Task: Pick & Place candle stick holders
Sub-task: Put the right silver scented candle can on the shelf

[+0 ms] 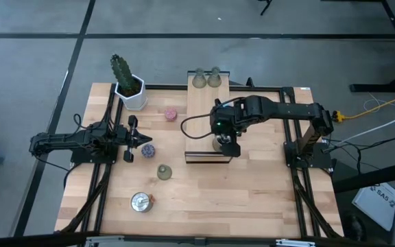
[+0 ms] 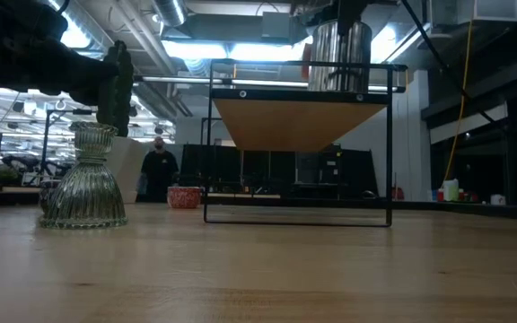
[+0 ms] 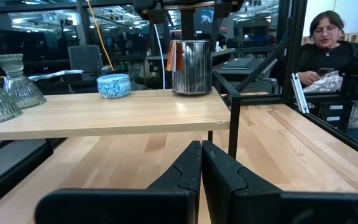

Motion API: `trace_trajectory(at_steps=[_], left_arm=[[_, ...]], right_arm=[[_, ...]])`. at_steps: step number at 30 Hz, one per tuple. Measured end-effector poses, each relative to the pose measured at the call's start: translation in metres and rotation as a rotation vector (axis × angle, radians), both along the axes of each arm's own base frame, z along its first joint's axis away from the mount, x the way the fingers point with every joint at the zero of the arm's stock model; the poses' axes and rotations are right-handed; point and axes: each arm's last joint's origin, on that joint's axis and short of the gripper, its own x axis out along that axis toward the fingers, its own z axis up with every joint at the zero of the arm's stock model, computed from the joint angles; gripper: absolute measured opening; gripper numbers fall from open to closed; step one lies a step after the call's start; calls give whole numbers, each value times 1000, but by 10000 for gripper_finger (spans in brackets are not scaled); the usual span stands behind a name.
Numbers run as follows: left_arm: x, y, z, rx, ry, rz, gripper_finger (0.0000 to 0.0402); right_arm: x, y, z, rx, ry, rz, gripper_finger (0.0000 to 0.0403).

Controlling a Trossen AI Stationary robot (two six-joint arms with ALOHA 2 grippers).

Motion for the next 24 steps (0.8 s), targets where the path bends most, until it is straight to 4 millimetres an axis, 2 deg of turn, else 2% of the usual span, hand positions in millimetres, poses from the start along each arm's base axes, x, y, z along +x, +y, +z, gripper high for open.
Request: trace_trajectory(at_steps=[24], left_arm=[[0, 0, 0, 0, 0, 0, 6]], right_arm=[[0, 0, 0, 15, 7, 3, 375]])
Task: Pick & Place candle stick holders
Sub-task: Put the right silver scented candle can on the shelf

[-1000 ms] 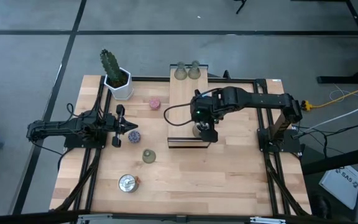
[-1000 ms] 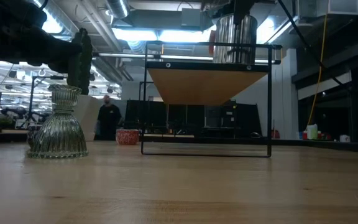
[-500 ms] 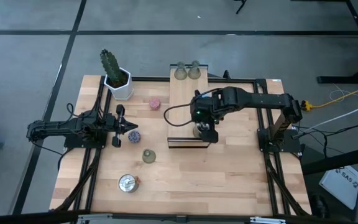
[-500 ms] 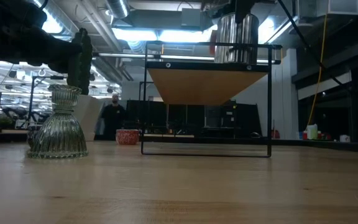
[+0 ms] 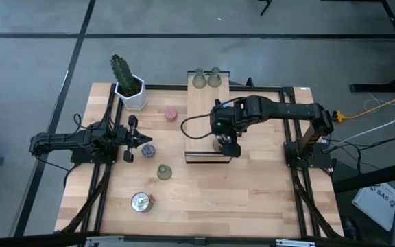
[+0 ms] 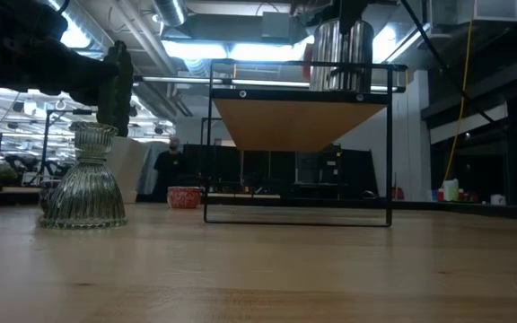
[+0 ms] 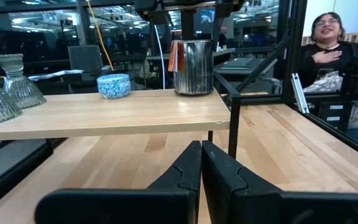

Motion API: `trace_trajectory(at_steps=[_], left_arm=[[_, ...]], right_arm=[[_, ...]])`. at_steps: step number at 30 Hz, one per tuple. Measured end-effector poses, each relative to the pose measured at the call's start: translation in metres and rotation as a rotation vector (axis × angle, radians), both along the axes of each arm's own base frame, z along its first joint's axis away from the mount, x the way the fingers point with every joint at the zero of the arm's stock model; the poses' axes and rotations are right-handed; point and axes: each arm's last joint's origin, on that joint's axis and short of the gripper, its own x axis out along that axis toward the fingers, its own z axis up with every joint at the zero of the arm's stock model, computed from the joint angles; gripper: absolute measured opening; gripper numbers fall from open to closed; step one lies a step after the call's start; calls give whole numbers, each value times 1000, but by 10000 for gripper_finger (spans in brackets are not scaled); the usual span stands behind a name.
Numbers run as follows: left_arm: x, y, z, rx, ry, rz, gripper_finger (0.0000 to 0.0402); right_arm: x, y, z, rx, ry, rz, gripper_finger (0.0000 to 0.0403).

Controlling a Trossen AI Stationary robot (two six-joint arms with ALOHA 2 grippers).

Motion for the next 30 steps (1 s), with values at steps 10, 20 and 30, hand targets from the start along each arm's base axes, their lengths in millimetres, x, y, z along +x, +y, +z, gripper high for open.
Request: trace_trajectory(at_steps=[10, 20, 30], left_arm=[[0, 0, 0, 0, 0, 0, 6], [0, 0, 0, 0, 0, 0, 6], [0, 0, 0, 0, 0, 0, 6]], right_arm=[[0, 0, 0, -2, 0, -1, 386], [0, -1, 0, -8, 0, -11, 388], [0, -1, 0, -26, -2, -17, 399]])
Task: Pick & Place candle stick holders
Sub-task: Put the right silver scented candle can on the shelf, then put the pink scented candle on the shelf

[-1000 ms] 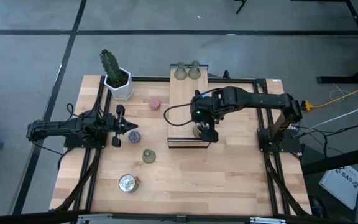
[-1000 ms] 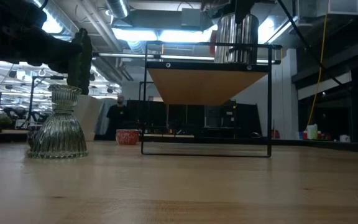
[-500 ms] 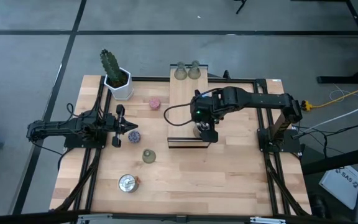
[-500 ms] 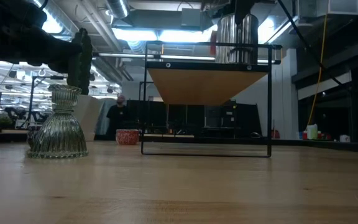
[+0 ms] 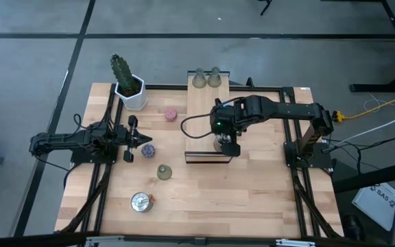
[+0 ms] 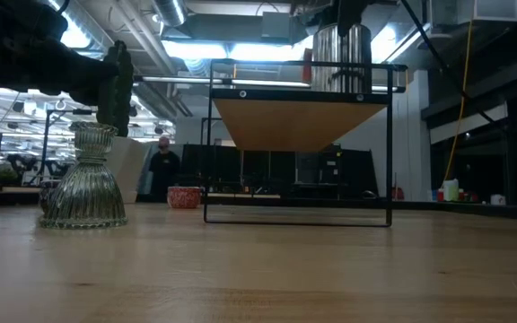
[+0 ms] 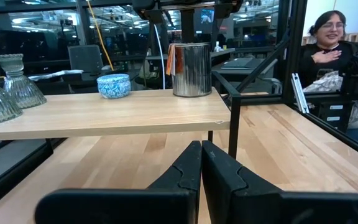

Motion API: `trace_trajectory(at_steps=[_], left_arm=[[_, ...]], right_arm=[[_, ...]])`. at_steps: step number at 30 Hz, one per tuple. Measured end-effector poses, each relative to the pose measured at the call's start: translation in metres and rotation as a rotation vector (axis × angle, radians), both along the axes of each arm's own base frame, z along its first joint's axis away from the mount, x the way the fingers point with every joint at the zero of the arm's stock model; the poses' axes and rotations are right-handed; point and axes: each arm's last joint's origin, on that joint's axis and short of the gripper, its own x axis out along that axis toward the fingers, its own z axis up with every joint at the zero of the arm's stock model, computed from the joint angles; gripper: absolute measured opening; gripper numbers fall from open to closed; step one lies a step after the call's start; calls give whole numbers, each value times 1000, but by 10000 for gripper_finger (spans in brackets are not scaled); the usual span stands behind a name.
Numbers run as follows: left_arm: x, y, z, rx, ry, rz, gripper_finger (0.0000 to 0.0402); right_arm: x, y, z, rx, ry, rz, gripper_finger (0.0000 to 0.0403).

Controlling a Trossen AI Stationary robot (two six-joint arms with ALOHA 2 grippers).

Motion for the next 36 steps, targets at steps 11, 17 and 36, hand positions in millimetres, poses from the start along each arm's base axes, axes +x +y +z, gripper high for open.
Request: trace_trajectory(at_steps=[11, 17, 36], left_arm=[[0, 0, 0, 0, 0, 0, 6], [0, 0, 0, 0, 0, 0, 6], [0, 0, 0, 0, 0, 0, 6]], right_arm=[[0, 0, 2, 1, -6, -2, 400], [-5, 0, 12, 3, -56, -3, 400], [-25, -3, 40, 6, -198, -7, 400]])
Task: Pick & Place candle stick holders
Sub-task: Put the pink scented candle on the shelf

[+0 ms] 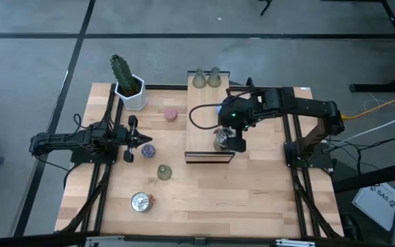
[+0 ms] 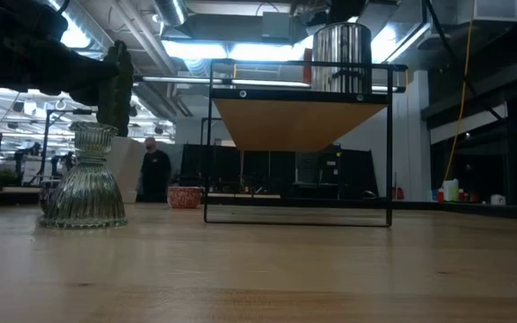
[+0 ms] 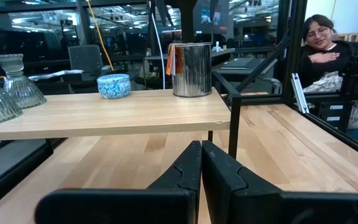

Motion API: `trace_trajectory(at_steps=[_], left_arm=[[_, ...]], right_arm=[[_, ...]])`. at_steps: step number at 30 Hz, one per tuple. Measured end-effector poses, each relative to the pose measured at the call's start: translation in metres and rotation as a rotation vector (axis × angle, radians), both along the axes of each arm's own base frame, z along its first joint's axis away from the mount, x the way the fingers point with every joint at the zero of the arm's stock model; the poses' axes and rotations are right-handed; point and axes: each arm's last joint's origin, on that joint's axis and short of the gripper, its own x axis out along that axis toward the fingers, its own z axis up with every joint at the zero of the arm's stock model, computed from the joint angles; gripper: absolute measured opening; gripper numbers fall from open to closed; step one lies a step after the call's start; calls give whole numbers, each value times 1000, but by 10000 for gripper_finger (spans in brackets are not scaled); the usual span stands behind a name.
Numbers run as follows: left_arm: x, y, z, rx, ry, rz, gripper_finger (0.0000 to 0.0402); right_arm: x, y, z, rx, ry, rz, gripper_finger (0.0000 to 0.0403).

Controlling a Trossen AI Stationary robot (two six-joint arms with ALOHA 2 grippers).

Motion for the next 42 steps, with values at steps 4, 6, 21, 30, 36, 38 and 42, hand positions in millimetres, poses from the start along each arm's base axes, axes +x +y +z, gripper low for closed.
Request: trace_trajectory(at_steps=[4, 6, 21, 30, 36, 38, 42], left_arm=[[0, 0, 0, 0, 0, 0, 6], [0, 0, 0, 0, 0, 0, 6], [0, 0, 0, 0, 0, 0, 6], [0, 0, 0, 0, 0, 0, 6], [0, 0, 0, 0, 0, 0, 6], [0, 0, 0, 0, 0, 0, 6], [0, 0, 0, 0, 0, 0, 6]], right_arm=[[-6, -3, 7, -5, -33, 2, 400], [-13, -6, 13, -11, -56, 4, 400], [-60, -27, 49, -70, -189, -102, 399], [-81, -34, 31, -86, -155, -150, 398], [-98, -39, 15, -90, -133, -184, 398], [-103, -38, 10, -89, -136, -187, 398], [-117, -36, -1, -84, -149, -184, 398]])
